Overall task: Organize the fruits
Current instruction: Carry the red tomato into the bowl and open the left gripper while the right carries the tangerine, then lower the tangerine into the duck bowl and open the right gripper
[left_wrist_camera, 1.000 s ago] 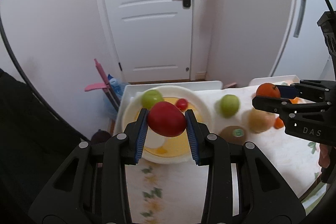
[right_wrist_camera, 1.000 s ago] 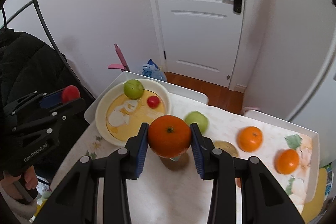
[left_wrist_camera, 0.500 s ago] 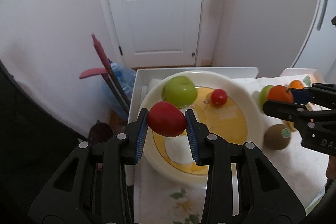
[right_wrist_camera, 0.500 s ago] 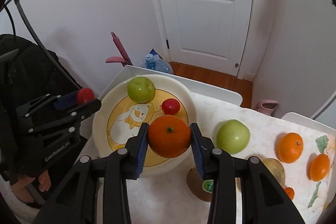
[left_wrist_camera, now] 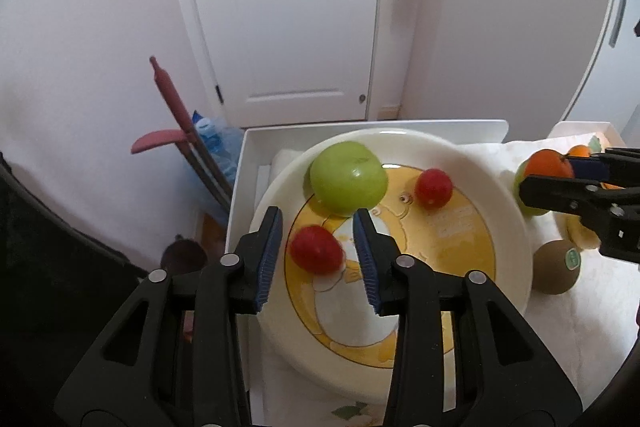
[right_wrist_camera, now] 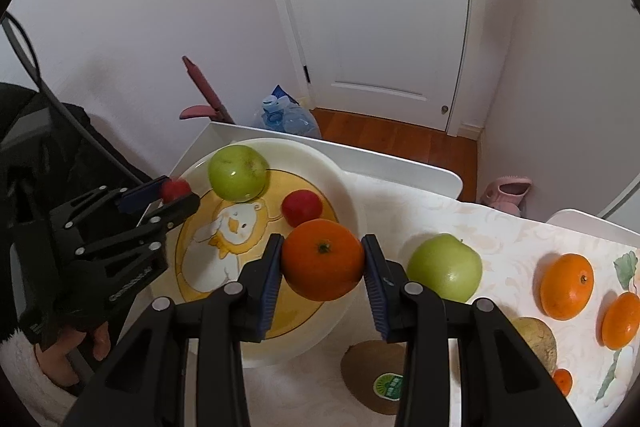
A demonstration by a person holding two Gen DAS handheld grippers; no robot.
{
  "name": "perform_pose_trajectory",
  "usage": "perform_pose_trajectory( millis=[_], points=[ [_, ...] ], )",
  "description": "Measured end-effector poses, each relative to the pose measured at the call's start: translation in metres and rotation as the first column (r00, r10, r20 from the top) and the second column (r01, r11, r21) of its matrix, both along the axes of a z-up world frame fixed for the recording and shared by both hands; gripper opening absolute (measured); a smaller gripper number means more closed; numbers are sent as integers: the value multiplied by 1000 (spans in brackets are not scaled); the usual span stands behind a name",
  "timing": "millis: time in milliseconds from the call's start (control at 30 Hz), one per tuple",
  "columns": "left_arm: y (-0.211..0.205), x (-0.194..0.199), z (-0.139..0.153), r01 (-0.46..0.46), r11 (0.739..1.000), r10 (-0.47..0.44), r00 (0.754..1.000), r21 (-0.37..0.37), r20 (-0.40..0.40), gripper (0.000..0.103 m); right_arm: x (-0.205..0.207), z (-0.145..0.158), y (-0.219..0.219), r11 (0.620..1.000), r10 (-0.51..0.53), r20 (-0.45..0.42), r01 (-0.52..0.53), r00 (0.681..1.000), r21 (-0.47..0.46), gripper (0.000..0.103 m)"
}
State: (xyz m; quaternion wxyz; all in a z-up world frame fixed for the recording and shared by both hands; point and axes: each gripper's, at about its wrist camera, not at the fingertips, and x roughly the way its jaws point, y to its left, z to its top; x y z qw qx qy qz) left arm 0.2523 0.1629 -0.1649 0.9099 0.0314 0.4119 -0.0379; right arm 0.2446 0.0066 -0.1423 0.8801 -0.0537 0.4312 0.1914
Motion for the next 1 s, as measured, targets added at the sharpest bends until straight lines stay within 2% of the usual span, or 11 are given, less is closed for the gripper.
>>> perform_pose_trajectory(
  millis=[33, 67, 133, 400, 600, 833, 1000],
  points=[
    [0, -1, 2, 0, 1000, 0, 1000, 3, 3, 82, 1, 1, -2, 1000, -4, -1, 4, 1000, 1, 36],
    [-1, -5, 4, -8, 1000, 8, 1000, 12, 20, 103, 1, 2, -4, 1000, -6, -1, 6, 1000, 2, 36],
    [0, -12, 12, -14, 1000, 14, 998, 8, 59, 103, 1, 3, -6, 1000, -5, 3, 5, 1000, -1, 36],
    [1, -29, 24, -39, 999, 38, 999, 21, 24, 103, -3, 9, -9, 999, 35, 7, -35, 999, -10, 36],
    [2, -41, 35, -54, 999, 54, 998, 5, 19, 103, -4, 12, -1, 994, 106, 7, -106, 994, -29, 36],
    [5, -53, 41, -65, 998, 65, 998, -7, 11, 103, 0, -1, 11, 984, 170, -30, -172, 985, -56, 36],
    [7, -58, 27, -66, 998, 65, 998, -6, -21, 103, 2, -16, 22, 975, 206, -42, -209, 978, -80, 36]
  ],
)
